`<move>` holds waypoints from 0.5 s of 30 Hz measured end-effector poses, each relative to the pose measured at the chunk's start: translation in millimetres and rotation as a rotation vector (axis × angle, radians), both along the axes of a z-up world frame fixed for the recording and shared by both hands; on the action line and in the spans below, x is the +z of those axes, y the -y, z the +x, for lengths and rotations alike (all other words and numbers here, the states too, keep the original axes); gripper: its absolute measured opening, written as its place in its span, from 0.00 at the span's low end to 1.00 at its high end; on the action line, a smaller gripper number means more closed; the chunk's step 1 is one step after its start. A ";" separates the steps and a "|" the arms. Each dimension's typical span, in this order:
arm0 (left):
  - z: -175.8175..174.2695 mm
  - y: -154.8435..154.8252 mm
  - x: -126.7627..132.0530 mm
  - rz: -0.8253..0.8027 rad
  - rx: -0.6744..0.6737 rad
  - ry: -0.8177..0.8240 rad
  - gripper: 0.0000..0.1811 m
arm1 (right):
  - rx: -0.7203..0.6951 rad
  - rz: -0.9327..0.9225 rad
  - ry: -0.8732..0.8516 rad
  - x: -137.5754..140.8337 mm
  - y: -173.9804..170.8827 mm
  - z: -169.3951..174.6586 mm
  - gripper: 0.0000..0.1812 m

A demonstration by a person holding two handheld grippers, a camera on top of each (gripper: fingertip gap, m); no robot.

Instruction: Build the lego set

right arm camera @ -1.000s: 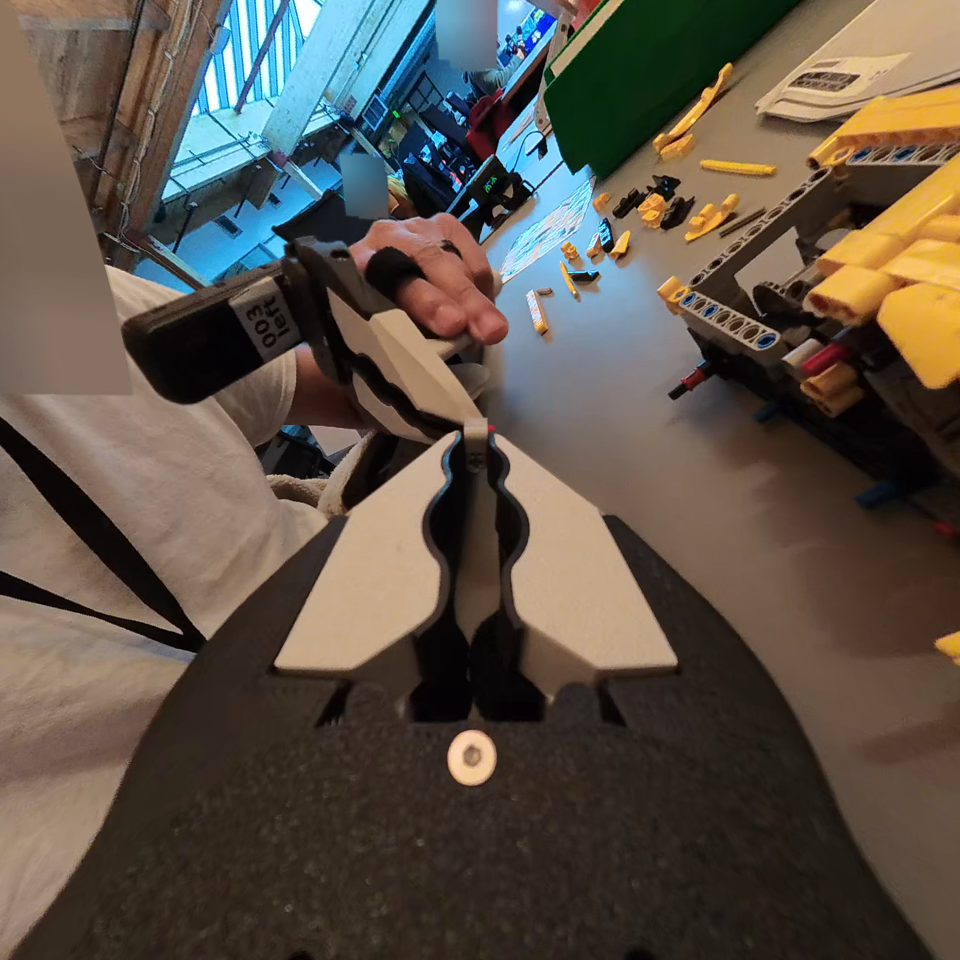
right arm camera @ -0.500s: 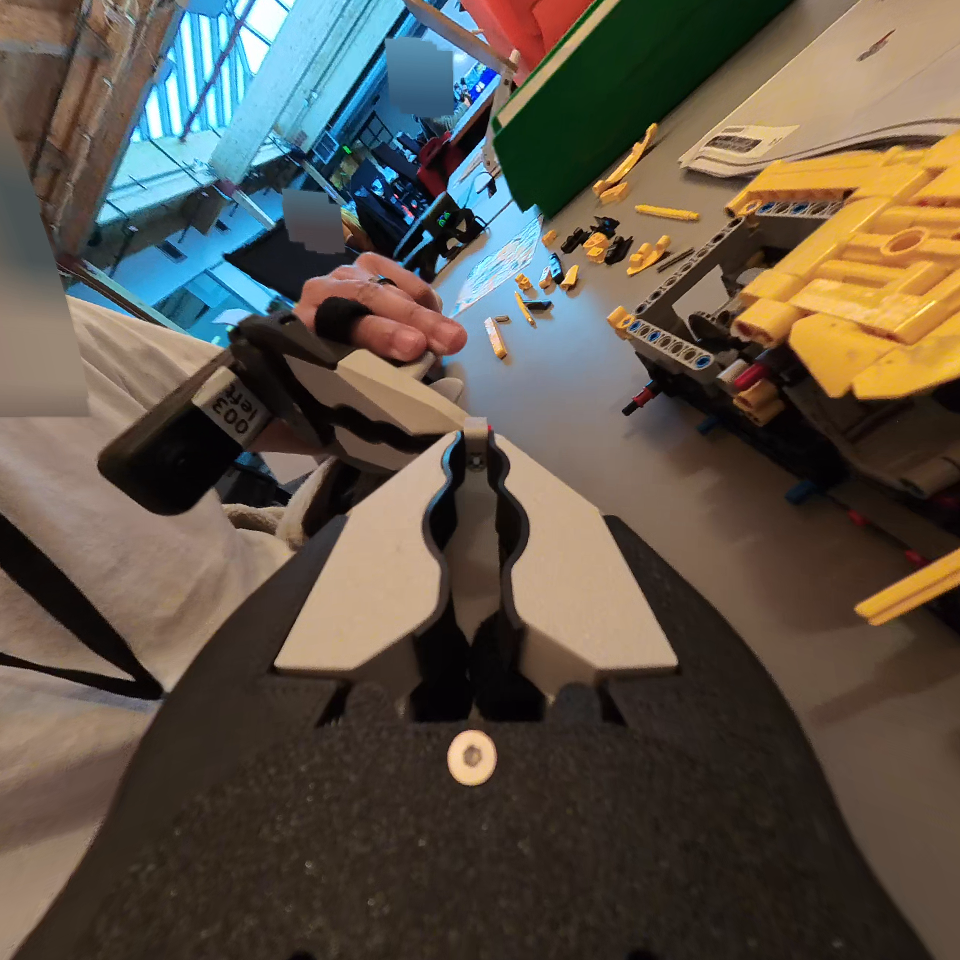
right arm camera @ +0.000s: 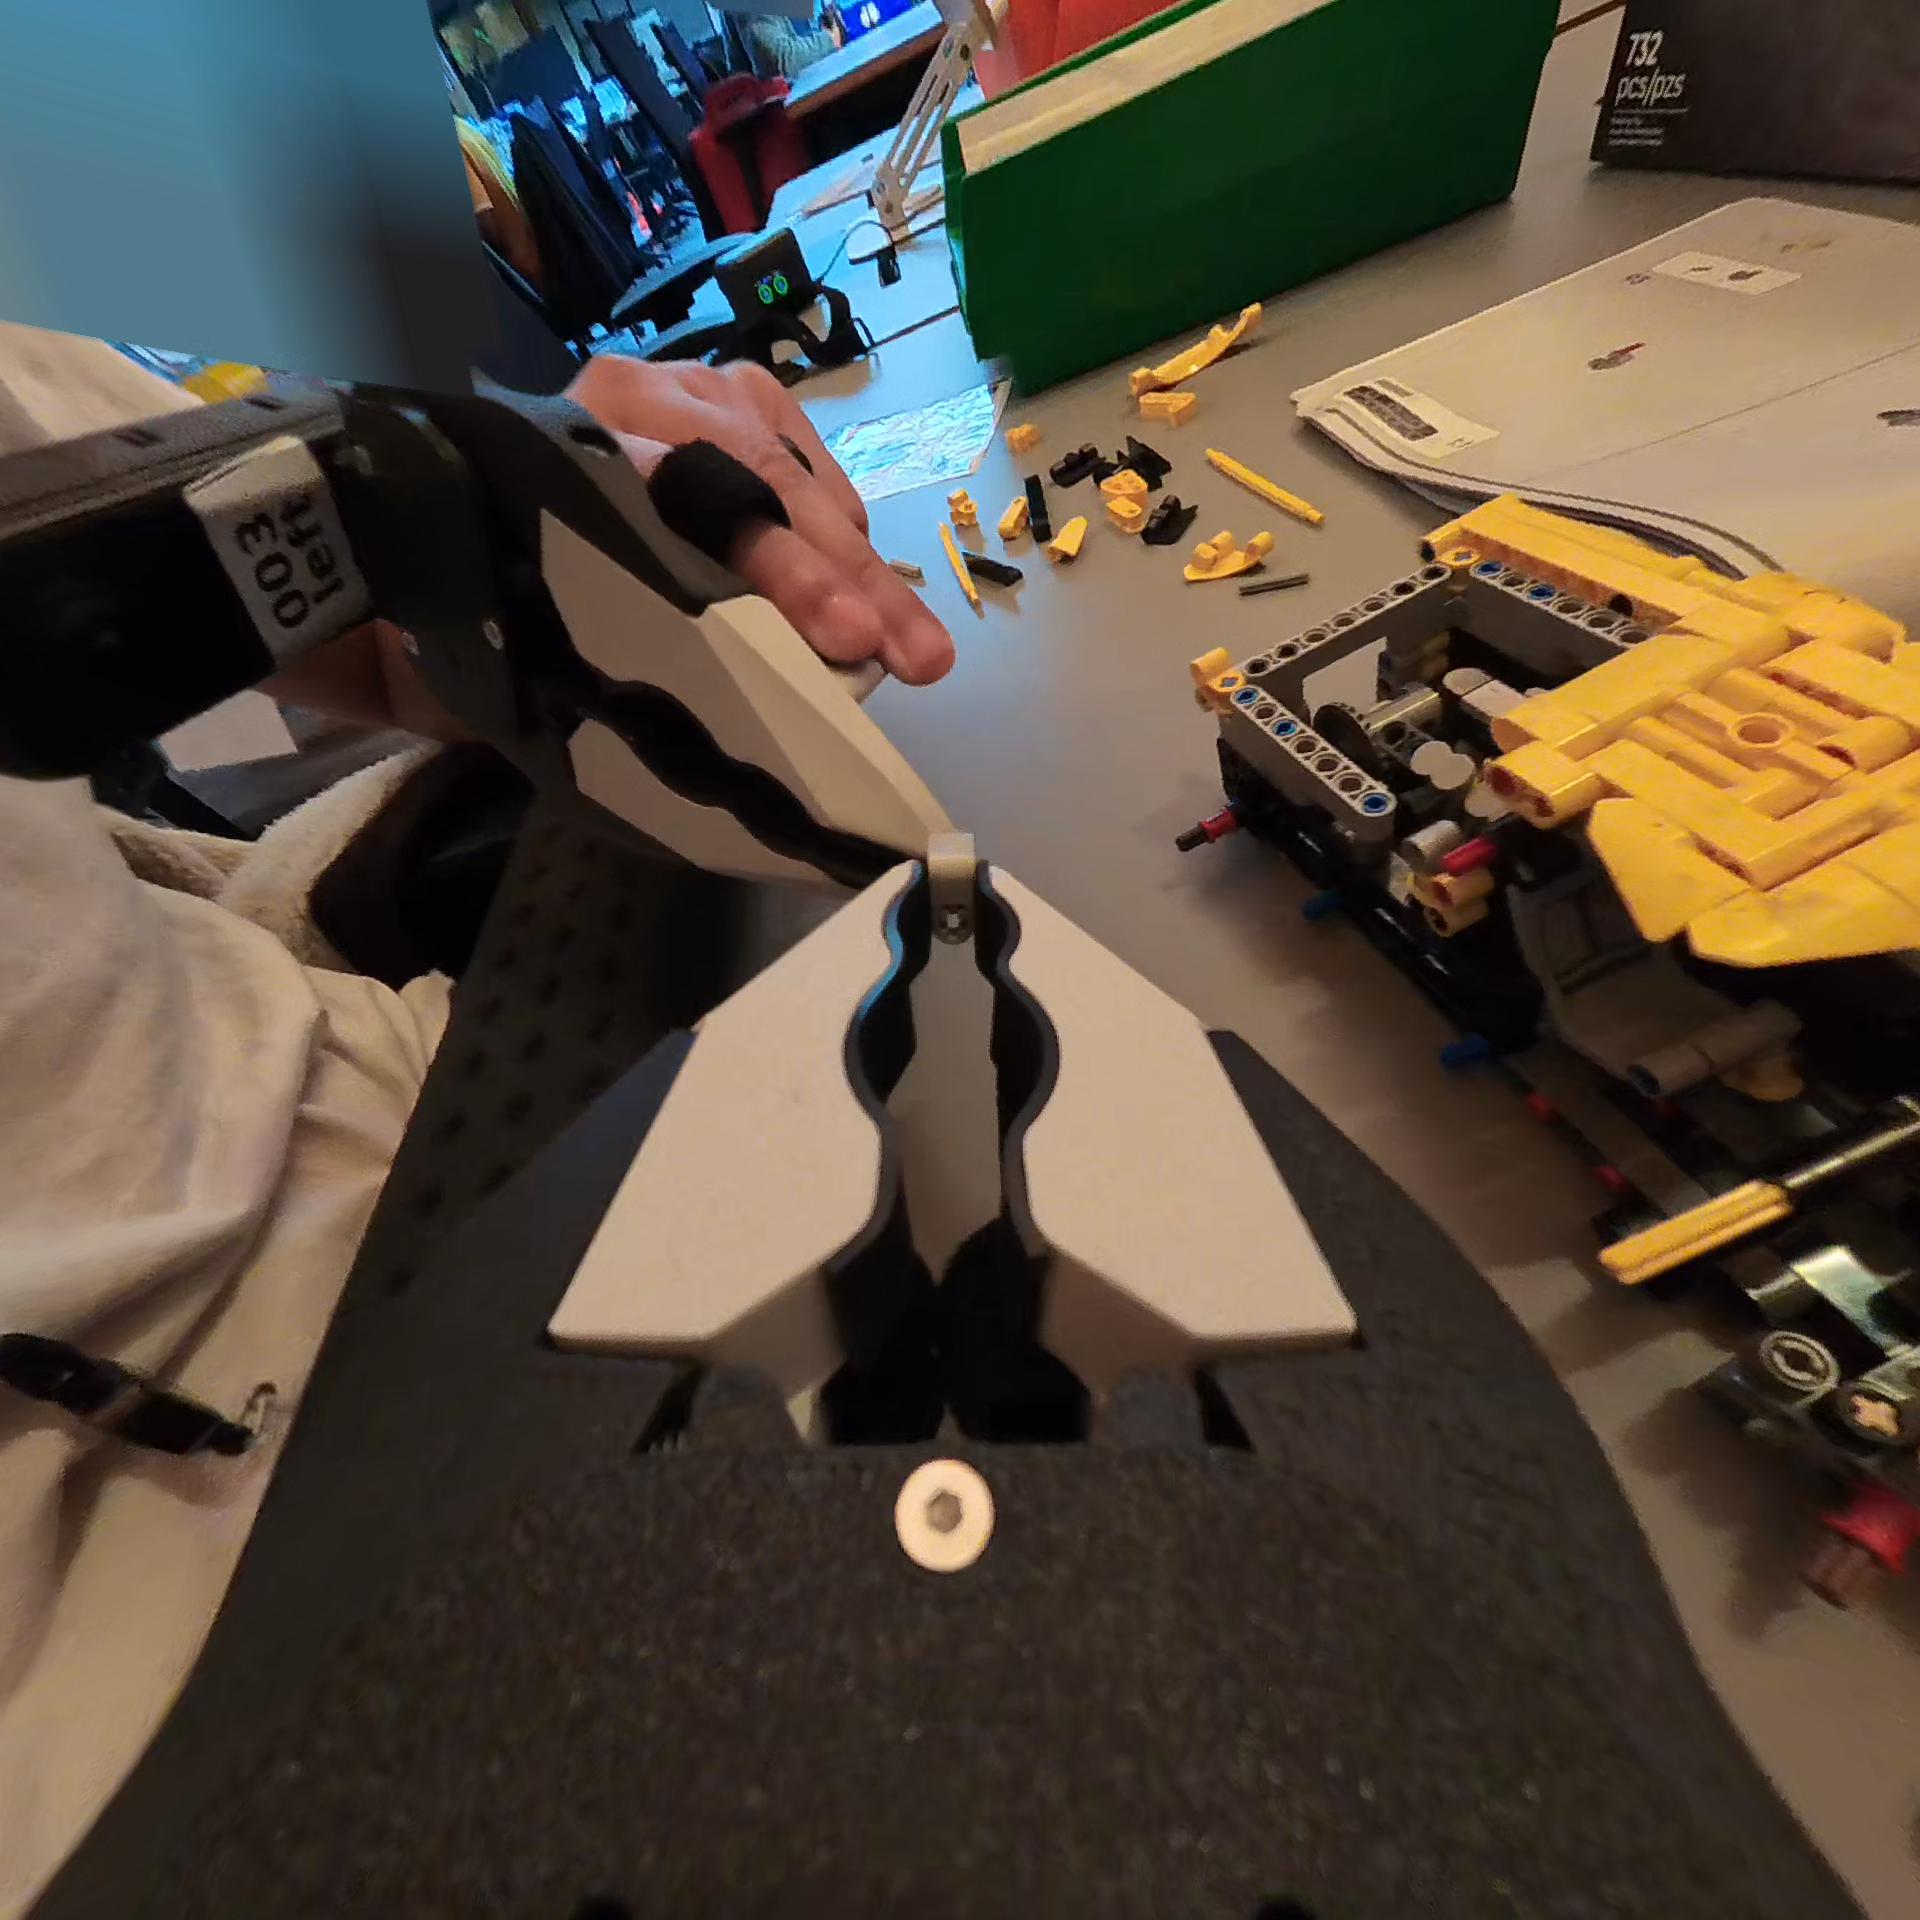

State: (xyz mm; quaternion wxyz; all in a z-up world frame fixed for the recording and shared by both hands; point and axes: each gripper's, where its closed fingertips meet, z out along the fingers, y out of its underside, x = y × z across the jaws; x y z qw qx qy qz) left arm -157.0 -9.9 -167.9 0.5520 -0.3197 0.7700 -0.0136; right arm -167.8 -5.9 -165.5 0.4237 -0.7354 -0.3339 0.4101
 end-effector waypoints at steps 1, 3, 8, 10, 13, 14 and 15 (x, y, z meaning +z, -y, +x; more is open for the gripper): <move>0.1 -0.7 -1.7 0.043 0.004 -0.013 0.00 | -0.004 0.011 0.019 -1.6 -0.6 0.2 0.04; -0.5 -0.2 -6.7 0.110 0.001 -0.043 0.00 | 0.000 0.007 0.053 -7.0 0.4 -0.1 0.04; -0.1 4.6 7.5 -0.138 -0.043 0.066 0.01 | 0.039 -0.163 -0.181 8.2 4.6 0.5 0.04; -0.1 6.1 28.9 -0.387 -0.063 0.180 0.01 | 0.055 -0.152 -0.296 27.1 4.1 2.6 0.03; -4.2 -1.1 63.7 -0.754 -0.096 0.372 0.01 | 0.074 -0.123 -0.452 50.9 2.1 6.4 0.03; -5.6 -1.0 76.4 -0.897 -0.137 0.438 0.01 | 0.074 -0.108 -0.511 59.5 0.7 6.5 0.03; -7.2 -1.2 90.1 -1.035 -0.186 0.511 0.01 | 0.072 -0.097 -0.577 68.2 -1.0 5.6 0.03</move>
